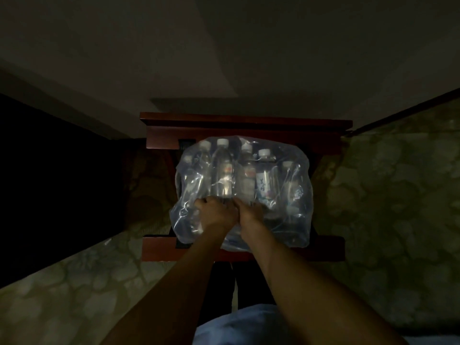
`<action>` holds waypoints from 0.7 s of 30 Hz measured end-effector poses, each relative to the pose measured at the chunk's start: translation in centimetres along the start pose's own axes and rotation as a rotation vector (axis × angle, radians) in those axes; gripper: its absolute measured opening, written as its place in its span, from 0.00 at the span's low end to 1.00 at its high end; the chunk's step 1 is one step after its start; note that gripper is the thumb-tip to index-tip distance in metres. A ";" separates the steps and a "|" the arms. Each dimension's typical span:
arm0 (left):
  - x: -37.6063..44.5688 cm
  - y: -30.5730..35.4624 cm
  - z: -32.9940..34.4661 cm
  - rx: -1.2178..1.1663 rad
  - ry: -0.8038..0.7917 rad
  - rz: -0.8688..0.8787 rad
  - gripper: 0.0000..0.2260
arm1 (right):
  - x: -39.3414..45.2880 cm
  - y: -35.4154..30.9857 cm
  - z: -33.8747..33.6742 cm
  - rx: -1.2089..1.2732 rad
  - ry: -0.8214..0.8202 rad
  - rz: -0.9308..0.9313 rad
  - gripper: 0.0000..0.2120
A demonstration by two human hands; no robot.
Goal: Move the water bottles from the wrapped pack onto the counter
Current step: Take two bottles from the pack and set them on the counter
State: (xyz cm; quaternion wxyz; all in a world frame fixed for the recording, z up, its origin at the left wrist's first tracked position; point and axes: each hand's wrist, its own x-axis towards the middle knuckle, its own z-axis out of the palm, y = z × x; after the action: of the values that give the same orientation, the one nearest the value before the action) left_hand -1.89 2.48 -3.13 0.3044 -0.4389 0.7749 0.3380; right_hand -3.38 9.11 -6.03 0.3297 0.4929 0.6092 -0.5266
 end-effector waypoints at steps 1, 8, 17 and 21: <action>0.1 0.2 0.1 -0.031 -0.001 -0.024 0.24 | 0.1 -0.2 -0.1 0.041 -0.031 0.023 0.18; 0.0 -0.3 0.8 -0.377 0.011 -0.087 0.21 | -1.0 -0.6 -2.4 -0.141 -0.071 0.073 0.24; -0.8 -0.9 -1.7 -0.771 -0.306 -0.162 0.20 | -3.9 -2.0 -5.9 -0.060 -0.275 0.103 0.09; -3.0 -0.2 -3.4 -0.789 -0.355 -0.151 0.17 | -5.7 -2.4 -6.1 -0.010 -0.242 0.081 0.19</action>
State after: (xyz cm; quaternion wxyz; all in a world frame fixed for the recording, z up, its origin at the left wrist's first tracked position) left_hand -1.04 1.13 1.16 0.2659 -0.5120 0.4879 0.6551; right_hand -3.24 13.66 1.32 0.4242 0.4481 0.5471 -0.5656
